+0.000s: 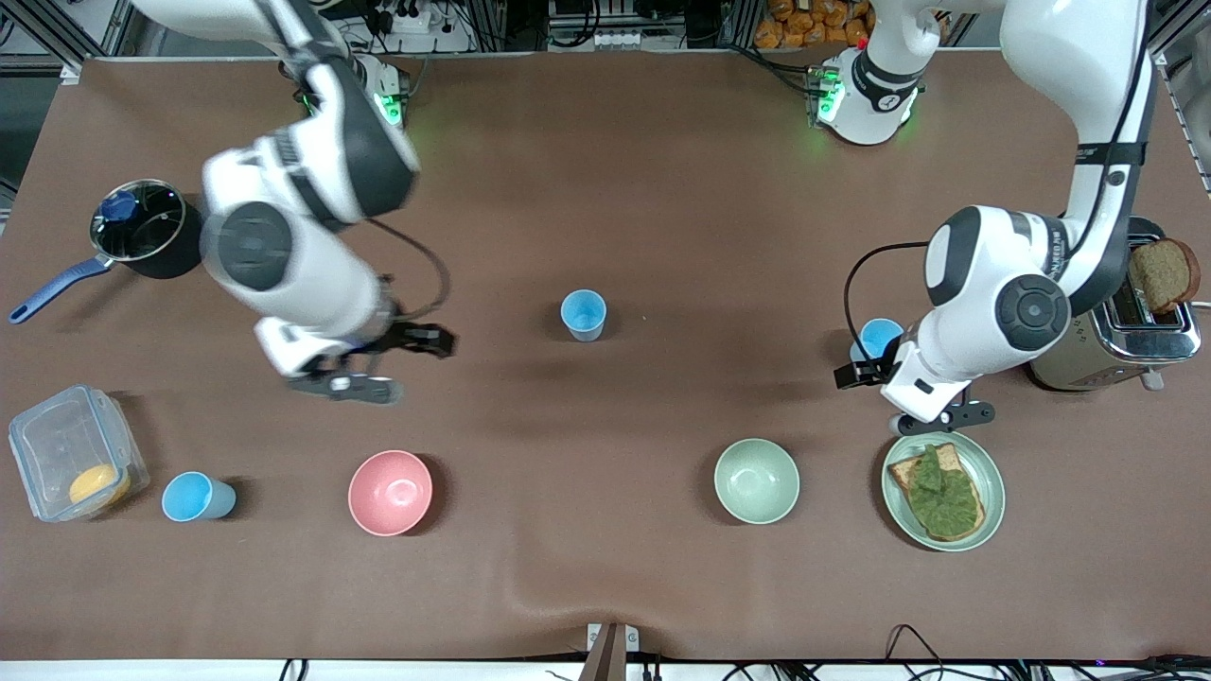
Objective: Stack blue cups with both arms
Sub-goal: 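Set the blue cup down mid-table and open the right gripper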
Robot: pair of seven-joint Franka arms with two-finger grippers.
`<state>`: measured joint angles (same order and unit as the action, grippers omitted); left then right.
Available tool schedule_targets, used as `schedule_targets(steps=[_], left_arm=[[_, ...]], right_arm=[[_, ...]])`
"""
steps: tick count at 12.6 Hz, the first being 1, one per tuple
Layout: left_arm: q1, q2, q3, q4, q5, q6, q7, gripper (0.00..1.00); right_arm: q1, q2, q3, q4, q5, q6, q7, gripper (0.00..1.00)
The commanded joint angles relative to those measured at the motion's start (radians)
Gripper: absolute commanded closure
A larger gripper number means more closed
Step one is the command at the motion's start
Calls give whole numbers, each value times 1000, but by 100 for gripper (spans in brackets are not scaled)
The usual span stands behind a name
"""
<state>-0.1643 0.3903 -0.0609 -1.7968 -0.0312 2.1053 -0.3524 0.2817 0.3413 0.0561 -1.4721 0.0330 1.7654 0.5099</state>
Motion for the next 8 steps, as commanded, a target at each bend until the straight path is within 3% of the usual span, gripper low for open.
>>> schedule_targets(steps=[1,5,8], left_arm=[[-11,-34,3,-84,-23,48,-6,0],[-14,-36,3,-137,-21,48,-19,2],[-14,-62,3,-197,-12,48,-22,7]], right_arm=[[-80,-148,21,-74,19,-7,-25,0],[-154,-205,16,-10,18,-133,-79,0],[-212,-287,13,-39,18,-146,-143,0]])
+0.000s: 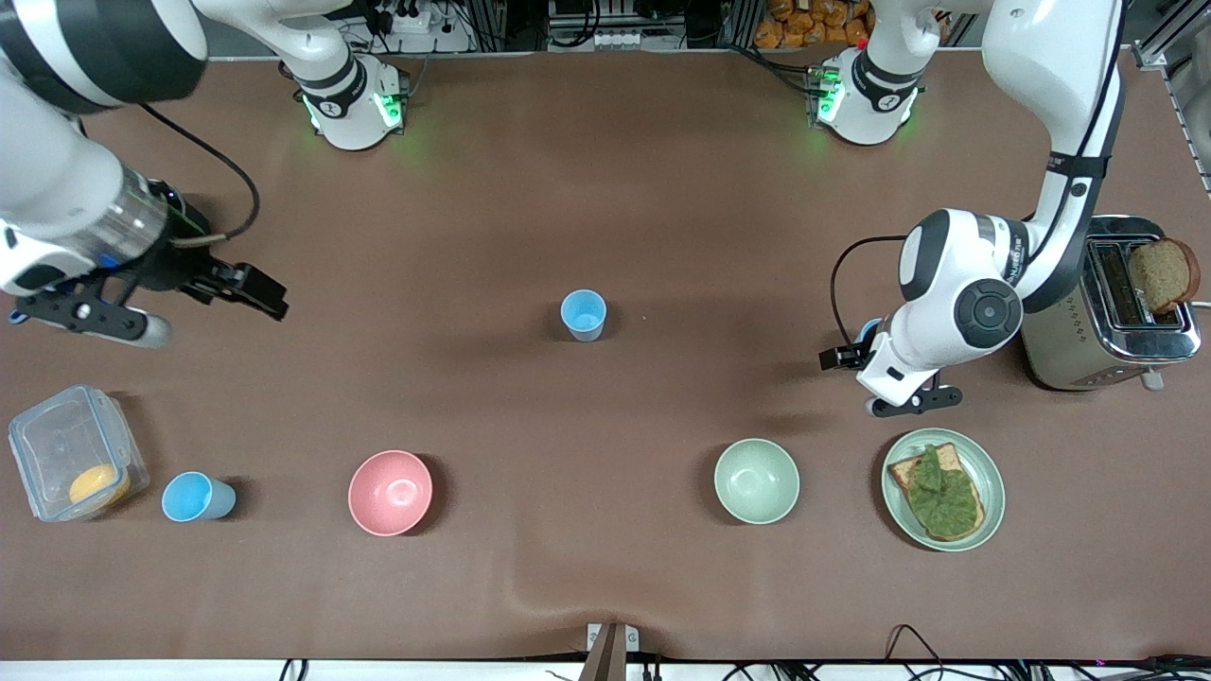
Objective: Stack blue cups with both arms
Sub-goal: 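Withdraw the right gripper while the left gripper grasps the toaster-side cup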
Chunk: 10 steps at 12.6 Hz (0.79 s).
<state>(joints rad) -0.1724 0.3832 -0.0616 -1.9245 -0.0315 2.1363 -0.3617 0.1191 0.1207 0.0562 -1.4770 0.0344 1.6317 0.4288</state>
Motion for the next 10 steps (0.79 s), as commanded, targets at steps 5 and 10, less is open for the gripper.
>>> schedule_targets(steps=[5,10], left_arm=[[-3,-53,5,-100,-7,31,-11,9],[5,-29,5,-105,-7,80,-11,9]], right_arm=[[-144,-142,14,-95,19,-84,-200,0],[-185,-159,33,-89,10,-136,-328,0]])
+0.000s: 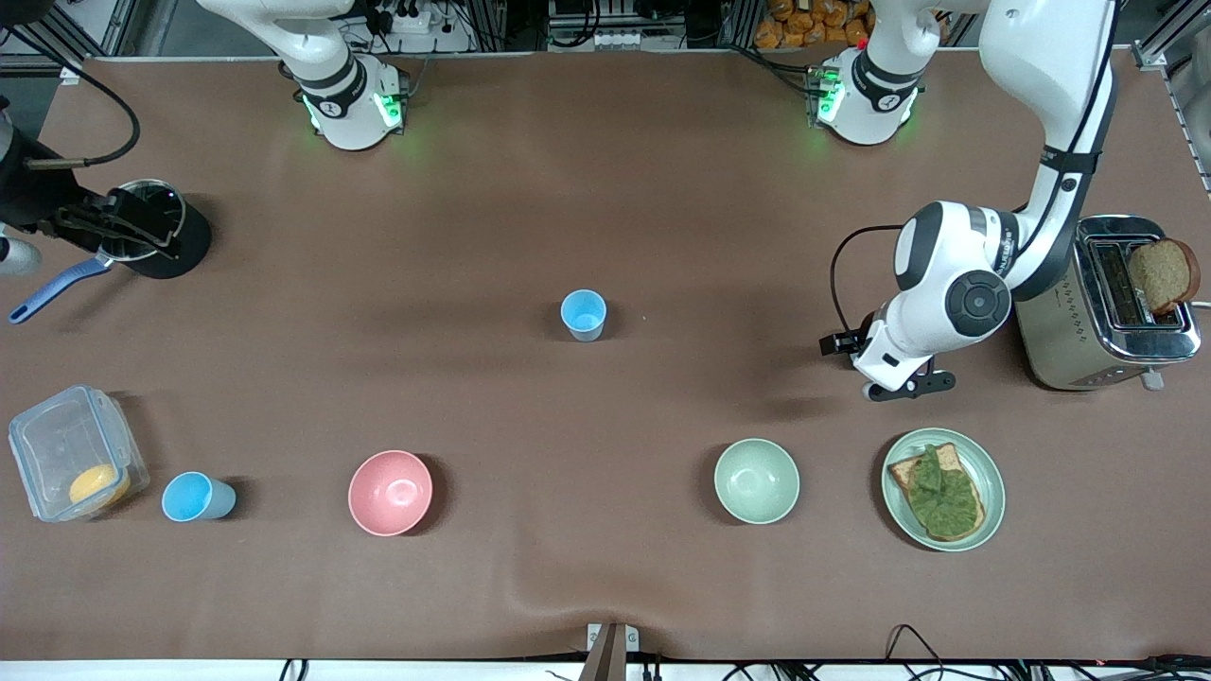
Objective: Stack blue cups with both arms
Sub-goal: 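Withdraw the right gripper while the left gripper grasps the toaster-side cup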
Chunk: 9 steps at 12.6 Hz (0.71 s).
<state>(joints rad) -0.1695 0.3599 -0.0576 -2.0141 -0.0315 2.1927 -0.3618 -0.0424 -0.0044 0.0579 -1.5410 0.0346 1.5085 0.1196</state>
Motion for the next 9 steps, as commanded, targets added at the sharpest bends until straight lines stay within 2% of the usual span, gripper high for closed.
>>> schedule_targets(steps=[1,4,9], left_arm=[[4,-1,1,-15,-7,31,-11,9],[4,11,2,-38,-7,62,-11,11],[7,13,2,-71,-7,97,-8,38]], right_arm=[[-14,-32,31,-22,5,-16,-12,0],[-8,-26,31,-18,4,-14,-8,0],[-10,-20,30,-18,5,-16,-5,0]])
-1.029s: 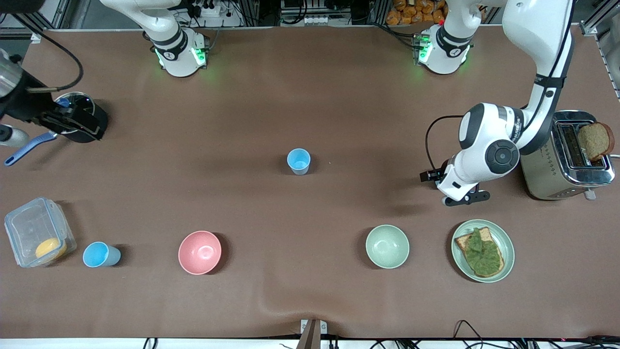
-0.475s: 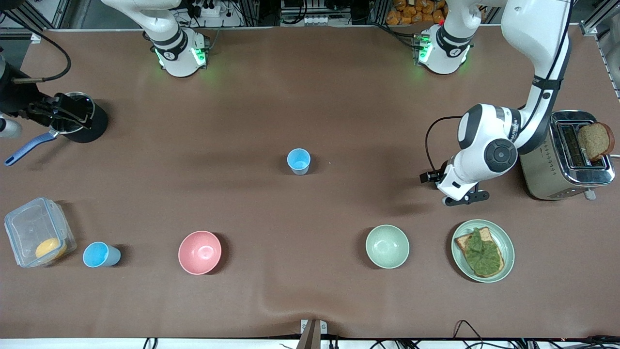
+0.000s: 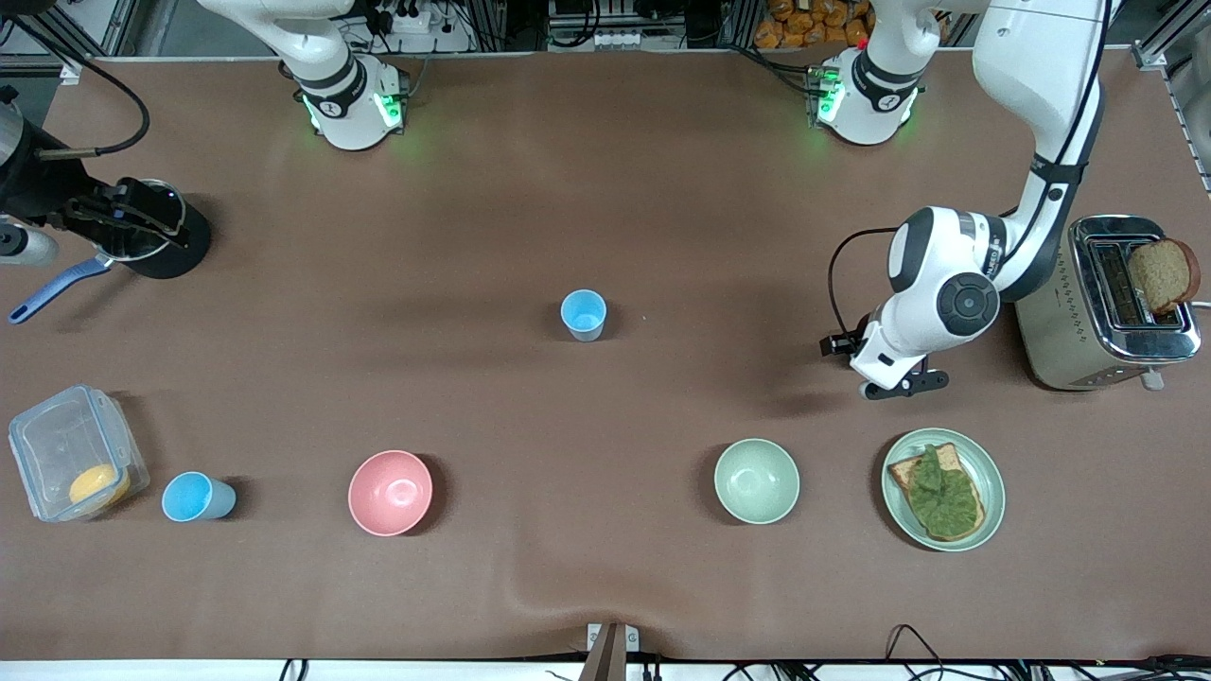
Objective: Stack blue cups with both arms
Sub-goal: 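Lift the blue cup with the left gripper and carry it toward the placed cup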
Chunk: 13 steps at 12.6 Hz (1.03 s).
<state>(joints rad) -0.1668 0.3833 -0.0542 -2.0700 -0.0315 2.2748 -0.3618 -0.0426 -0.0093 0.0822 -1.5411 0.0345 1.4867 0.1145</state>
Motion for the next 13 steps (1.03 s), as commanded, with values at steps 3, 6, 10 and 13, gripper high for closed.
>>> schedule_targets(steps=[3,6,10,13], left_arm=[[12,-9,-1,-13,-7,15,3,47],[13,-4,-1,-16,-7,15,7,61],[20,-3,1,-16,-7,15,18,88],[18,-4,1,-15,-5,15,20,100]], right_arm=[[-11,-12,4,-17,10,6,1,0],[-8,-14,5,-16,5,0,8,0],[4,-11,5,-7,10,9,37,0],[1,-11,5,-4,12,1,37,0]])
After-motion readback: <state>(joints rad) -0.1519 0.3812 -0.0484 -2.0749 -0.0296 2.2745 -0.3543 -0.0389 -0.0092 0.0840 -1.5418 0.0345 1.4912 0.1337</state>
